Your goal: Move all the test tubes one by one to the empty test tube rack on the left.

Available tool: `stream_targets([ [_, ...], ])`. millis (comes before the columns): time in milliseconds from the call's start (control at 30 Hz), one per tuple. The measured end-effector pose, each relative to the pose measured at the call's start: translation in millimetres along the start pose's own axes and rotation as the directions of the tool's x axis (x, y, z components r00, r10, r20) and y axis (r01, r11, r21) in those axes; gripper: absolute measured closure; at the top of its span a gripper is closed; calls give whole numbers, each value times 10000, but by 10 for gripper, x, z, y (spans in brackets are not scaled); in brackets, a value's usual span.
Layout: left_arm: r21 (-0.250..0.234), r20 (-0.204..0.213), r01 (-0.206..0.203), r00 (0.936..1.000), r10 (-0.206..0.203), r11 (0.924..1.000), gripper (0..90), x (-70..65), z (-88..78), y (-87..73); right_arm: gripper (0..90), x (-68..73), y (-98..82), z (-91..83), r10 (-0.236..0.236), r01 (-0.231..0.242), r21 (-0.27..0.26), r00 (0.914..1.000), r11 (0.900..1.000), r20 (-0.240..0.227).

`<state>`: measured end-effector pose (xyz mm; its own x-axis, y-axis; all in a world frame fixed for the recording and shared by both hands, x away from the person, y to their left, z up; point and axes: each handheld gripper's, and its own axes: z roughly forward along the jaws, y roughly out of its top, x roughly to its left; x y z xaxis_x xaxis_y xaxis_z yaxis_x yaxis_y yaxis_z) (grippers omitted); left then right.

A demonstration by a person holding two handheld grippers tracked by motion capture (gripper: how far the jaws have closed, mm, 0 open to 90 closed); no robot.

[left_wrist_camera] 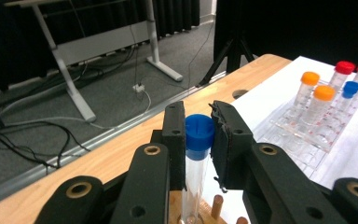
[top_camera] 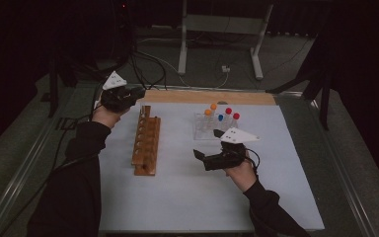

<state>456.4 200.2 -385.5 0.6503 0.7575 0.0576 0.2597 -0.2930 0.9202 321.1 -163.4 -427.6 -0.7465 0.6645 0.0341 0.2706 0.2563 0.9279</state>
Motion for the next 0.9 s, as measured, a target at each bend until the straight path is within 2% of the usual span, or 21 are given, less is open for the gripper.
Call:
stream_targets([
  [67, 28, 25, 117, 9999, -117, 9999, 775, 5, 33, -48, 4, 1, -1, 2, -14, 14, 8, 10000, 10000, 17],
  [500, 456, -17, 187, 9998, -187, 9988, 775, -43, 207, -319, 4, 11, -24, 16, -34, 36, 121, 9999, 9999, -144],
  [900, 546, 17, 383, 9993, -384, 9978, 775, -55, 266, -521, 5, 21, -52, 26, -82, 87, 195, 9996, 9998, -286],
])
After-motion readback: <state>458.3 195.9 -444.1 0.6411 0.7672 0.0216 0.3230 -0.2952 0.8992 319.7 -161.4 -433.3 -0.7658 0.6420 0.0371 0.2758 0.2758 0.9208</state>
